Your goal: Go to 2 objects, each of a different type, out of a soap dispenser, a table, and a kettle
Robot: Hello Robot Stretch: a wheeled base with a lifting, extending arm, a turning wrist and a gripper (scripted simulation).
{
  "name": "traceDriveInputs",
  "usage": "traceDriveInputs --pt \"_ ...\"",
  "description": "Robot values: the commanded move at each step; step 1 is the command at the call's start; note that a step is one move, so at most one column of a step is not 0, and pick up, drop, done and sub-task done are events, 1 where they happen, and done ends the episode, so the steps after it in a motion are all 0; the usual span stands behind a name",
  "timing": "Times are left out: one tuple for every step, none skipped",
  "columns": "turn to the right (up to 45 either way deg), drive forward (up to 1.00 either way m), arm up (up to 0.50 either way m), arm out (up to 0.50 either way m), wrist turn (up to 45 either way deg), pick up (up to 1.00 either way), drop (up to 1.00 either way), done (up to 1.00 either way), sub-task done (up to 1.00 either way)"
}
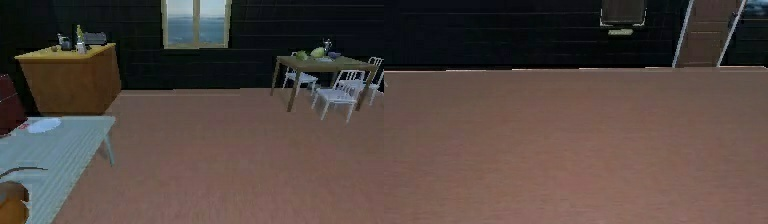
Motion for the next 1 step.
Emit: traceDriveInputs --pt "0.0 1.00 0.00 0.00 0.0 0.00 0.00 0.00 0.00"
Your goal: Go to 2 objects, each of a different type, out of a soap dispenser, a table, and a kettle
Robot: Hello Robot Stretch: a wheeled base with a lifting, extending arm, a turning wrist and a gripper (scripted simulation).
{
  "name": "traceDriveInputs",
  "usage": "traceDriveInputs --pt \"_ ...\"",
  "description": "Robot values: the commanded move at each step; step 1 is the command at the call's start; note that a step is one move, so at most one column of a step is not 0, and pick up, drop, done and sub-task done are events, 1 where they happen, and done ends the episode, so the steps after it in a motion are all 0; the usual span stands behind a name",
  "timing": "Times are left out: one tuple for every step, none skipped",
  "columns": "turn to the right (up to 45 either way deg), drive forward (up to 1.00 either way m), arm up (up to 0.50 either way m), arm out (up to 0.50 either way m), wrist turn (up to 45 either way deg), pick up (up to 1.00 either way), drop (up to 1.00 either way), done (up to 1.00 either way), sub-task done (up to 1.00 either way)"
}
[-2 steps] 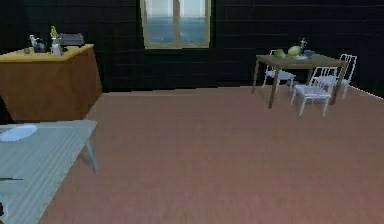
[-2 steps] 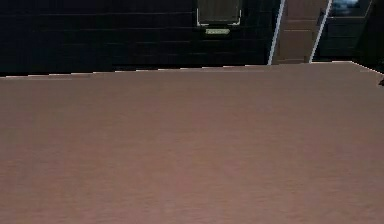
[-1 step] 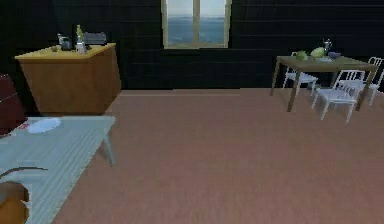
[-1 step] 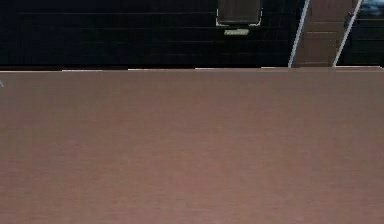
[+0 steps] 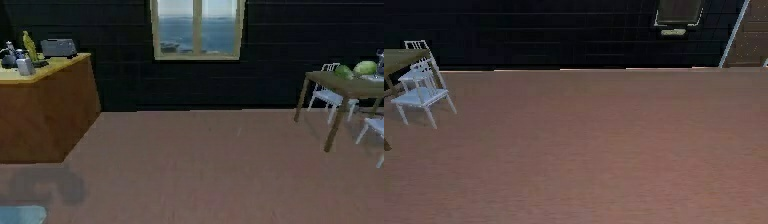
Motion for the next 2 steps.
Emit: traceDriveInputs --pt "-3.0 0.00 0.00 0.00 0.0 0.00 0.00 0.00 0.00" --pt "0.0 1.00 0.00 0.00 0.0 0.00 0.00 0.00 0.00"
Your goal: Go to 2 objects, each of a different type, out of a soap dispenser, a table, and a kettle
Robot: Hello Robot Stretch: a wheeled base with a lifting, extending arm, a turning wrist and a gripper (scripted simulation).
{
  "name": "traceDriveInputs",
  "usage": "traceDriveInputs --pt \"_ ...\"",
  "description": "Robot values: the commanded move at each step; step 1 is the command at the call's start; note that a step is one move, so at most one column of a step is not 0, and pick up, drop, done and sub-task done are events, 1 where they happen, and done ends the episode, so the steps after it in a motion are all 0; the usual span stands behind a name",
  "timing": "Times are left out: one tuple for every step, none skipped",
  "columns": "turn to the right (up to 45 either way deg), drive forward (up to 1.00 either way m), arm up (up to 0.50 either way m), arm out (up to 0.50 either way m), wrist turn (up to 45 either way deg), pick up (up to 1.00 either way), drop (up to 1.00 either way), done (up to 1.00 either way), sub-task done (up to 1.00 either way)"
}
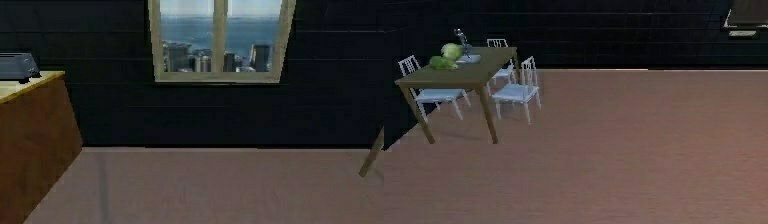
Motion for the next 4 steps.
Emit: traceDriveInputs --pt "-45.0 0.00 0.00 0.00 0.0 0.00 0.00 0.00 0.00" --pt "0.0 0.65 0.00 0.00 0.0 0.00 0.00 0.00 0.00" --pt "-18.0 0.00 0.00 0.00 0.0 0.00 0.00 0.00 0.00" --pt "0.0 0.00 0.00 0.00 0.0 0.00 0.00 1.00 0.00"
